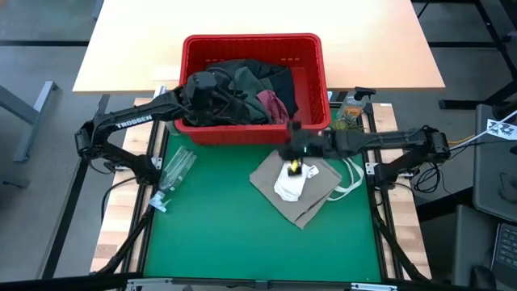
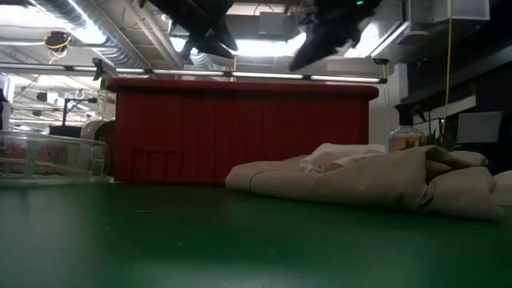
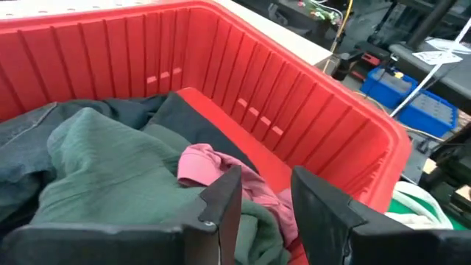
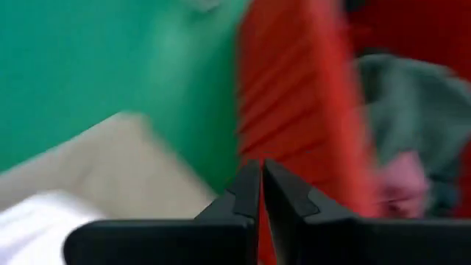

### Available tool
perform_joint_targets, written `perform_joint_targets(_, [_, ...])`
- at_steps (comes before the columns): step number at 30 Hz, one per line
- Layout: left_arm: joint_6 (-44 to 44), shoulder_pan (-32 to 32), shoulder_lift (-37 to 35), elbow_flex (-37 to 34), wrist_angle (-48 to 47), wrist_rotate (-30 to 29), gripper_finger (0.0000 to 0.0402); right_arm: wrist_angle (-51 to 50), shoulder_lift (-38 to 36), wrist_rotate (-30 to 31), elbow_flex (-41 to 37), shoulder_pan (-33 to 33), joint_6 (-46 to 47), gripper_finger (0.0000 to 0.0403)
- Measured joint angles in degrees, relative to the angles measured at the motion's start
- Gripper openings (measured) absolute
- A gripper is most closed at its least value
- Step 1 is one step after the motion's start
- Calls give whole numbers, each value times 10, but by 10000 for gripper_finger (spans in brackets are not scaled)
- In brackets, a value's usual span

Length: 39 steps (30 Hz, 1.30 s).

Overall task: Fold laundry
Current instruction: Fold the pink underwear

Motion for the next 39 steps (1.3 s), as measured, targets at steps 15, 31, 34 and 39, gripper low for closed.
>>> perform_joint_targets(15, [1,6,0,0,-18,1,113,226,6,-87,10,-234,135,65])
perform_joint_targets(31, [0,-5,0,0,-19,0,113,336,188,-210,29,-348,284,192])
perform_joint_targets(34, [0,-5,0,0,-19,0,113,308,224,-221,66,-351,299,192])
perform_joint_targets(39, [0,-7,0,0,-19,0,113,254,273,-219,138,-351,297,192])
